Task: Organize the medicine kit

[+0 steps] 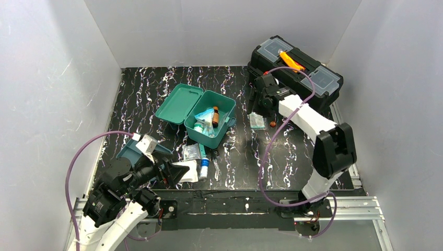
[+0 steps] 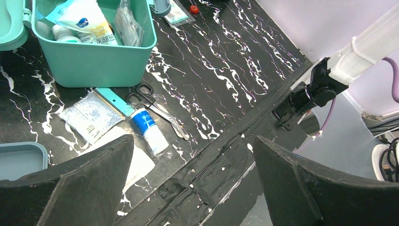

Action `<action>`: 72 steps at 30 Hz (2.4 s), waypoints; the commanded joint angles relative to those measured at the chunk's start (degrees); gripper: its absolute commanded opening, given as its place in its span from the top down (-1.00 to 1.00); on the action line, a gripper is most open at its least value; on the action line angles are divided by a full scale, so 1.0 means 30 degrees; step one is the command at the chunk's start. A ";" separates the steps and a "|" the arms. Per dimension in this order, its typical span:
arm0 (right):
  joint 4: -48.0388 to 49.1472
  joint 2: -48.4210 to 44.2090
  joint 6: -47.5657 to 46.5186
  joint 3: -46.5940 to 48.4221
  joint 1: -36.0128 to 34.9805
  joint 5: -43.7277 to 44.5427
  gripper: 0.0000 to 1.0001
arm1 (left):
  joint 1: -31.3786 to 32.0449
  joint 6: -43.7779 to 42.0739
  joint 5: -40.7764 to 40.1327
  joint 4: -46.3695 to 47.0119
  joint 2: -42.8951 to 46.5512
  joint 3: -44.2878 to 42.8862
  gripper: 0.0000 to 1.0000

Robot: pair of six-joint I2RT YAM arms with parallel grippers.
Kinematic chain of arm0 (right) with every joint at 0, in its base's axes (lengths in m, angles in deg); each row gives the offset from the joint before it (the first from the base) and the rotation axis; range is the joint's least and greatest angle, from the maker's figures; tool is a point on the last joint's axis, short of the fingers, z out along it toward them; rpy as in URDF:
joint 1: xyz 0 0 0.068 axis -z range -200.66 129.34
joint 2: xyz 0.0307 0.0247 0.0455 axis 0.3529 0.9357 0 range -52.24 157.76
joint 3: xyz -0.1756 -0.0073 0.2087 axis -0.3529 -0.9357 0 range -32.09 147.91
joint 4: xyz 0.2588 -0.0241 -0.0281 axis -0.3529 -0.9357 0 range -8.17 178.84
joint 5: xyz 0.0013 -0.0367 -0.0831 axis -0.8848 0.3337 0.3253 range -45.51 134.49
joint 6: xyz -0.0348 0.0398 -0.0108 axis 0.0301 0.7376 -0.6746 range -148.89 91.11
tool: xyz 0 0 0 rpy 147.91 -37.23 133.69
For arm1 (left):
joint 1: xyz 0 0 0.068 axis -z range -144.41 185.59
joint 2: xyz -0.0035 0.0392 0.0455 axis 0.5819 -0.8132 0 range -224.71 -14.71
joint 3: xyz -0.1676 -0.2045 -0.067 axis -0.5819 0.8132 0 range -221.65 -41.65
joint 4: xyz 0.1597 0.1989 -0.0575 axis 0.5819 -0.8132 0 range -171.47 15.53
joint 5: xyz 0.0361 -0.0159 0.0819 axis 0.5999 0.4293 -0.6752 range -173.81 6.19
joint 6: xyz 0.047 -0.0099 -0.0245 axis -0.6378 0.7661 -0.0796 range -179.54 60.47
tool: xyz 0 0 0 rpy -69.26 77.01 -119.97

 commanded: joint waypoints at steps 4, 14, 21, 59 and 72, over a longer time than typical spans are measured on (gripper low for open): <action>-0.0653 0.2625 -0.1527 0.1577 0.1084 -0.0838 -0.54 | 0.0035 -0.0093 -0.0184 -0.0084 -0.0417 0.0084 -0.97; -0.0710 0.5186 -0.2193 0.2755 0.2383 -0.1589 -0.63 | 0.0035 -0.0121 -0.0234 -0.0085 -0.0686 0.0055 -0.96; -0.0624 0.6692 -0.2244 0.3494 0.2437 -0.1676 -0.62 | 0.0035 -0.0151 -0.0254 -0.0127 -0.0799 0.0053 -0.97; -0.0456 0.3445 -0.1645 -0.2975 -0.0537 -0.0489 0.97 | 0.0048 -0.0047 -0.0279 -0.0119 -0.0011 0.0084 -0.96; 0.0103 -0.3546 0.0462 -0.7939 -0.4035 -0.0963 0.97 | 0.0042 0.0024 -0.0562 -0.0188 0.0100 0.0099 -0.97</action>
